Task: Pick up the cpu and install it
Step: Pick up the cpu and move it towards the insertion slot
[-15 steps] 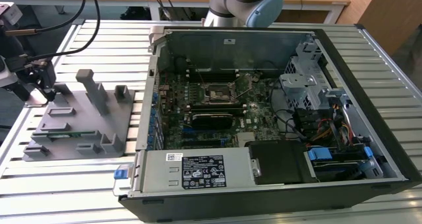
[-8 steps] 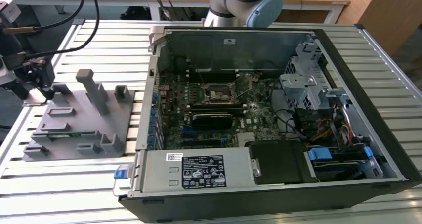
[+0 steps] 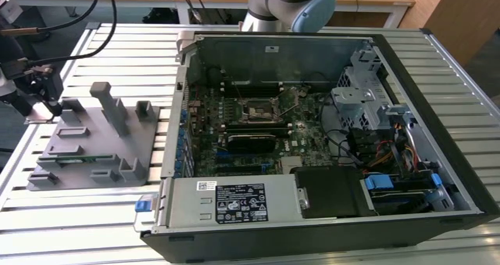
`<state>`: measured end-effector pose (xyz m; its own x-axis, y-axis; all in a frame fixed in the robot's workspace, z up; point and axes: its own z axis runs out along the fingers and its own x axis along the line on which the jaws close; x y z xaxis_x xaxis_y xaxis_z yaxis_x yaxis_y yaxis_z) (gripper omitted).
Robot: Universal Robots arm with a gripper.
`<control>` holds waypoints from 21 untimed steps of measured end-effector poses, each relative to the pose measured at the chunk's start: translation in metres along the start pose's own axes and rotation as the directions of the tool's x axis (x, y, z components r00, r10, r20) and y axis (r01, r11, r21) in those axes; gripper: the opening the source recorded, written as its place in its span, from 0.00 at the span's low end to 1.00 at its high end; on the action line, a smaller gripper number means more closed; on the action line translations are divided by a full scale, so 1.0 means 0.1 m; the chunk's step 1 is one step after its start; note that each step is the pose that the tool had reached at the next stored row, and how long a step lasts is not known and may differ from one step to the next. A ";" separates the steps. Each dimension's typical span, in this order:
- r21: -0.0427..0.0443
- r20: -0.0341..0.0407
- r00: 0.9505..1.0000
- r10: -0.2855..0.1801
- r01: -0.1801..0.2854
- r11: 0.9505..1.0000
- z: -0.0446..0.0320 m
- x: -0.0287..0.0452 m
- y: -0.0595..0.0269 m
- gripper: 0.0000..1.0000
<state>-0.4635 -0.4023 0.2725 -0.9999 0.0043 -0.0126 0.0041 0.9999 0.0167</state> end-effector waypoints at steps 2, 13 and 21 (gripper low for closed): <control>0.000 0.000 1.000 0.000 0.000 1.000 -0.030 0.000 0.001 0.54; 0.000 0.000 1.000 0.000 0.000 1.000 -0.256 -0.003 0.005 0.54; 0.000 0.000 1.000 0.000 0.000 1.000 -0.423 -0.005 0.008 0.54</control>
<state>-0.4635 -0.4022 0.3148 -0.9999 0.0043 -0.0128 0.0041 0.9999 0.0168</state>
